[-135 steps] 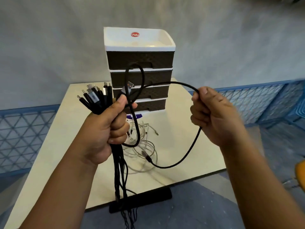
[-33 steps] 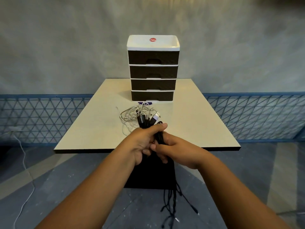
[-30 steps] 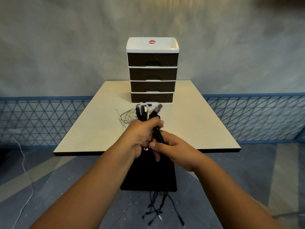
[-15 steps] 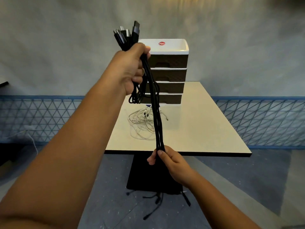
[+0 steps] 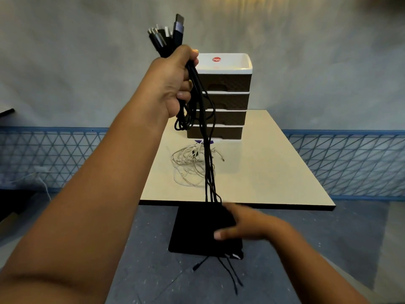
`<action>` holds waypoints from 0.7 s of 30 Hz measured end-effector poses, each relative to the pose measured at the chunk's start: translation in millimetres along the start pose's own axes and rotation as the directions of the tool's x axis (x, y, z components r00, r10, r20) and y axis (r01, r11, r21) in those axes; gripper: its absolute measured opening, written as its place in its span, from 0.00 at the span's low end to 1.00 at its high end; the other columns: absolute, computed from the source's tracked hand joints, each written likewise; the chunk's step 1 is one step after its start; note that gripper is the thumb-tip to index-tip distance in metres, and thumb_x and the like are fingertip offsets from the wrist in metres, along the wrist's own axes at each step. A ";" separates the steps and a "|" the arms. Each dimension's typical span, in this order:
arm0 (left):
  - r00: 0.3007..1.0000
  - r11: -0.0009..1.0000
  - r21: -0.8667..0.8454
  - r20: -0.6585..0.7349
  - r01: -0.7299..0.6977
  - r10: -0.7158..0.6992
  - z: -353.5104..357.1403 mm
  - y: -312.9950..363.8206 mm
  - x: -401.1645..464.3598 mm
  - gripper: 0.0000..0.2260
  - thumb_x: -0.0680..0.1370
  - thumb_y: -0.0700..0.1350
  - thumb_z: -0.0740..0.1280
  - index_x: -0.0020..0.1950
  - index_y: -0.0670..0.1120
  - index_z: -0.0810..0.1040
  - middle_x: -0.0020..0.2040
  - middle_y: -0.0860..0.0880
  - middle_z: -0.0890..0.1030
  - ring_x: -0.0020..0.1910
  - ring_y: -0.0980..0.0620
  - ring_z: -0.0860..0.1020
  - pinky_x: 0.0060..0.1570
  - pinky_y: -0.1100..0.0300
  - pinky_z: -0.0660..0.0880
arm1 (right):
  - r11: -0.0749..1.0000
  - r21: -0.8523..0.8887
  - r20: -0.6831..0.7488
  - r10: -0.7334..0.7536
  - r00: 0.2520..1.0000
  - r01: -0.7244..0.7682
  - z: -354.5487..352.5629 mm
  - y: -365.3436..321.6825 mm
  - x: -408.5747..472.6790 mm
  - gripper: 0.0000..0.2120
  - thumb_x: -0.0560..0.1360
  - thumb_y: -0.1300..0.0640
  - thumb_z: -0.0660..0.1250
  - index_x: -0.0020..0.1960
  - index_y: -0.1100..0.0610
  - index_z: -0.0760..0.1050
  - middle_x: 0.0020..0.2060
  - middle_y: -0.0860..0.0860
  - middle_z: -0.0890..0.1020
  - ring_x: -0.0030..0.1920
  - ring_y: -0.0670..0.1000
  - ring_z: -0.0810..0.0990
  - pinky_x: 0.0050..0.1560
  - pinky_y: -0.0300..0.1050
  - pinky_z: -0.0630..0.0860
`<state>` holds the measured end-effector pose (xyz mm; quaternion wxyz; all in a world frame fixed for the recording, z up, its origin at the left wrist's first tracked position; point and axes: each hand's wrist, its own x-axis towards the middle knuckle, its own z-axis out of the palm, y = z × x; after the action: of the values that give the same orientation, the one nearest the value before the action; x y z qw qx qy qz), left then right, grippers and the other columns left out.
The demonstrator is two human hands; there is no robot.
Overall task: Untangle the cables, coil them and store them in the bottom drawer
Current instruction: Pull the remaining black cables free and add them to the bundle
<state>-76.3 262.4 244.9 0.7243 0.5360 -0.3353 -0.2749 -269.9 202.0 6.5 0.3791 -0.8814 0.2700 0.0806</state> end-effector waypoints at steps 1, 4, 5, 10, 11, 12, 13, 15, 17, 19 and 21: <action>1.000 1.000 0.019 0.020 -0.004 0.004 4.5 0.4 -2.0 0.11 0.78 0.45 0.64 0.35 0.47 0.71 0.27 0.52 0.59 0.22 0.57 0.53 0.19 0.65 0.52 | 0.994 0.097 -0.087 -0.047 0.995 0.055 -16.7 -16.5 -5.3 0.48 0.66 0.36 0.75 0.78 0.48 0.57 0.74 0.45 0.67 0.71 0.49 0.69 0.71 0.50 0.67; 0.997 0.999 0.047 0.080 -0.007 0.004 21.4 -0.3 -10.1 0.12 0.78 0.45 0.64 0.35 0.47 0.71 0.27 0.52 0.58 0.21 0.57 0.52 0.19 0.66 0.52 | 0.862 0.359 -0.469 -0.165 0.868 0.358 -48.4 -68.9 -5.9 0.29 0.71 0.40 0.72 0.68 0.48 0.70 0.62 0.46 0.78 0.60 0.47 0.78 0.62 0.47 0.75; 0.996 0.999 0.051 0.094 -0.011 0.006 26.4 0.1 -12.5 0.12 0.78 0.45 0.64 0.35 0.47 0.71 0.27 0.52 0.58 0.21 0.57 0.52 0.19 0.66 0.51 | 0.841 0.339 -0.571 -0.171 0.803 0.421 -47.6 -80.4 -0.3 0.15 0.76 0.45 0.69 0.60 0.47 0.73 0.54 0.47 0.81 0.54 0.47 0.80 0.57 0.47 0.77; 0.996 0.998 0.055 0.075 -0.041 0.037 31.1 7.9 -16.1 0.12 0.78 0.44 0.65 0.35 0.46 0.71 0.23 0.54 0.59 0.20 0.57 0.53 0.20 0.65 0.52 | 0.915 0.184 -0.629 -0.170 0.759 0.358 9.3 -74.5 27.4 0.10 0.84 0.49 0.53 0.48 0.51 0.68 0.38 0.49 0.79 0.37 0.47 0.76 0.39 0.47 0.70; 0.997 0.997 0.061 0.065 -0.041 0.037 28.4 6.6 -15.6 0.12 0.78 0.44 0.65 0.35 0.46 0.71 0.22 0.54 0.59 0.20 0.57 0.53 0.20 0.65 0.51 | 0.925 0.190 -0.597 -0.156 0.787 0.328 22.6 -65.9 29.3 0.10 0.84 0.48 0.53 0.48 0.51 0.68 0.38 0.49 0.79 0.35 0.47 0.75 0.37 0.46 0.69; 0.998 0.997 0.066 0.057 -0.034 0.030 24.9 3.5 -14.8 0.12 0.78 0.44 0.65 0.35 0.46 0.71 0.22 0.54 0.59 0.20 0.57 0.53 0.20 0.65 0.51 | 0.935 0.203 -0.562 -0.132 0.816 0.291 33.0 -55.3 31.7 0.11 0.84 0.48 0.53 0.48 0.52 0.69 0.38 0.49 0.79 0.35 0.46 0.75 0.37 0.45 0.69; 0.999 0.997 0.070 0.048 -0.020 0.017 20.7 -1.5 -13.8 0.12 0.78 0.44 0.64 0.35 0.46 0.71 0.22 0.54 0.59 0.20 0.57 0.53 0.20 0.66 0.51 | 0.948 0.209 -0.511 -0.104 0.853 0.241 39.3 -45.9 32.4 0.12 0.83 0.47 0.53 0.49 0.53 0.69 0.39 0.48 0.79 0.35 0.45 0.75 0.38 0.45 0.70; 0.999 0.997 0.074 0.027 0.023 -0.025 11.1 -14.7 -12.9 0.12 0.79 0.45 0.65 0.35 0.46 0.72 0.22 0.54 0.59 0.19 0.58 0.54 0.19 0.66 0.51 | 0.976 0.176 -0.329 -0.062 0.942 0.126 45.8 -22.7 34.2 0.12 0.83 0.46 0.56 0.53 0.53 0.71 0.42 0.44 0.78 0.39 0.42 0.75 0.44 0.42 0.73; 0.997 0.994 0.084 0.019 0.071 -0.073 1.8 -28.9 -13.3 0.12 0.79 0.45 0.65 0.35 0.47 0.72 0.22 0.54 0.59 0.19 0.58 0.54 0.19 0.66 0.51 | 0.979 0.186 -0.169 -0.049 0.984 0.081 44.2 -10.7 31.3 0.17 0.78 0.42 0.63 0.61 0.51 0.71 0.53 0.43 0.78 0.52 0.42 0.77 0.54 0.40 0.74; 0.990 0.983 0.123 0.037 0.133 -0.139 -4.6 -44.2 -16.7 0.12 0.79 0.45 0.65 0.36 0.47 0.72 0.22 0.55 0.59 0.19 0.58 0.54 0.20 0.67 0.51 | 0.909 0.380 -0.242 -0.080 0.967 0.171 33.3 -21.9 25.1 0.22 0.74 0.43 0.70 0.63 0.51 0.72 0.58 0.46 0.80 0.60 0.47 0.78 0.59 0.41 0.74; 0.975 0.964 0.184 0.077 0.191 -0.208 -7.0 -61.2 -21.6 0.11 0.79 0.46 0.66 0.37 0.46 0.73 0.23 0.55 0.60 0.19 0.59 0.55 0.19 0.67 0.52 | 0.665 0.652 -0.409 -0.095 0.907 0.364 16.6 -43.6 19.7 0.17 0.73 0.51 0.74 0.58 0.53 0.75 0.55 0.50 0.83 0.58 0.51 0.81 0.59 0.42 0.76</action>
<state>-86.7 266.1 180.6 0.6259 0.6149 -0.3368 -0.3415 -228.9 230.4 15.4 0.6458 -0.6908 0.2261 -0.2337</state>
